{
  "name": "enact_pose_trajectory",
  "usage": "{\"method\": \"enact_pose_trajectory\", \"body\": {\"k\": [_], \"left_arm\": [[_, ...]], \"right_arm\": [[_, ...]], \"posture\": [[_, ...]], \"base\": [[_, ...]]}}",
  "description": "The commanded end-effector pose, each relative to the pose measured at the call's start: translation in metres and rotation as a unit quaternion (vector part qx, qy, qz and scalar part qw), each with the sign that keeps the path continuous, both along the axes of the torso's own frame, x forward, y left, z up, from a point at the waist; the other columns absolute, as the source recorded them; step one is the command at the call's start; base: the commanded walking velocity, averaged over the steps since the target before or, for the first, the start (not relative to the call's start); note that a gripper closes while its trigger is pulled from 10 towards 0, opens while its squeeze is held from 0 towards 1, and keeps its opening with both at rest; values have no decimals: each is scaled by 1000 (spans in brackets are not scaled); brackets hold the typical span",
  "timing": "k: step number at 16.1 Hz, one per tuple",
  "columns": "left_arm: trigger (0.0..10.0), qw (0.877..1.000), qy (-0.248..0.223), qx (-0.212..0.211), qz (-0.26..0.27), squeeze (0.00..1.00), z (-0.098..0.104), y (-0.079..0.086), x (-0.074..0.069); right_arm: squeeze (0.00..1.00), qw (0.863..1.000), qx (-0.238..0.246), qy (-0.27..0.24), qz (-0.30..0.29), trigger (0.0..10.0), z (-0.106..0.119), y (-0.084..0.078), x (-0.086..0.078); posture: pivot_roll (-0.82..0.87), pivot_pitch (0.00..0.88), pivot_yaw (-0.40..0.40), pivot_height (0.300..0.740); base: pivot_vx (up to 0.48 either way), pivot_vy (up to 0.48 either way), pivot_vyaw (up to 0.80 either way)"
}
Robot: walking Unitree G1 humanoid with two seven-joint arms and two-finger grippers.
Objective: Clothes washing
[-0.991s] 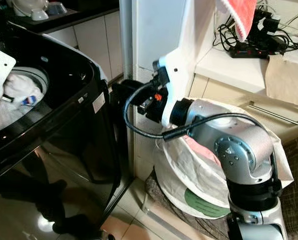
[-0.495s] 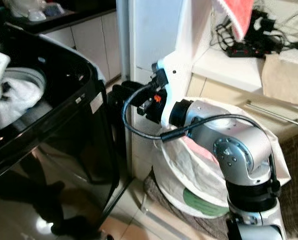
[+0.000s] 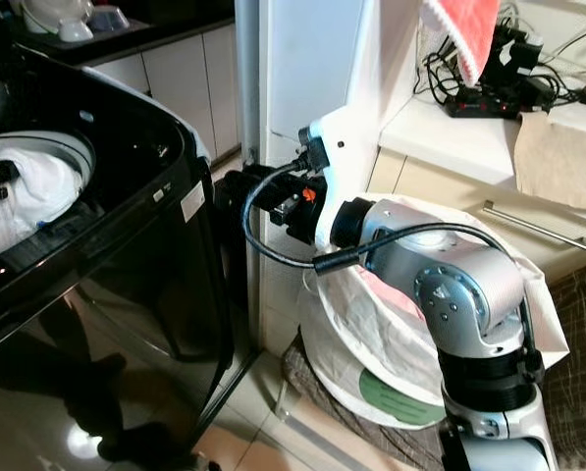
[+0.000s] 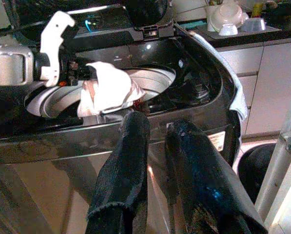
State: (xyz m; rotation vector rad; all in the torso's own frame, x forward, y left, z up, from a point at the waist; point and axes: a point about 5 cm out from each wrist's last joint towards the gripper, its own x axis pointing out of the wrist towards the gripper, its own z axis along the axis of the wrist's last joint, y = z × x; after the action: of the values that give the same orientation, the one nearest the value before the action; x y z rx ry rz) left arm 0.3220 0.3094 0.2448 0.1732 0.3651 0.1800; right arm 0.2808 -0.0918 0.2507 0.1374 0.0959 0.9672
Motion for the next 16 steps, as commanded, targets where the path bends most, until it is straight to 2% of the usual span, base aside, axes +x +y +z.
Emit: {"method": "enact_pose_trajectory", "body": {"k": [1,4,7,12,14,15,16], "left_arm": [[10000,1000,-15,-13,3,1000,6,-2,-3],[10000,999,-16,-48,5,1000,8,-7,-9],[10000,999,-28,-10,18,1000,16,-5,-10],[10000,999,-32,2,20,1000,23,-8,-11],[10000,996,7,89,12,1000,13,1,-8],[10000,994,17,104,7,1000,10,2,-7],[10000,987,85,135,-26,929,-8,-1,-11]], "right_arm": [[0,1000,-1,-2,-8,10000,4,-2,3],[0,1000,-5,18,-19,10000,0,-3,5],[0,999,-3,24,-30,10000,-1,-3,7],[0,999,-2,24,-36,10000,1,-4,9],[0,998,-9,25,-48,10000,-2,-5,13],[0,998,-10,25,-50,10000,-2,-5,14],[0,998,-12,27,-52,10000,-3,-4,15]], "posture": [[38,0,-30,740],[35,0,-26,740],[36,0,-23,740],[36,0,-20,740],[38,0,-19,740],[38,0,-19,740],[39,0,-15,740]], "base": [[0,0,0],[0,0,0],[0,0,0],[0,0,0],[0,0,0],[0,0,0],[0,0,0]]}}
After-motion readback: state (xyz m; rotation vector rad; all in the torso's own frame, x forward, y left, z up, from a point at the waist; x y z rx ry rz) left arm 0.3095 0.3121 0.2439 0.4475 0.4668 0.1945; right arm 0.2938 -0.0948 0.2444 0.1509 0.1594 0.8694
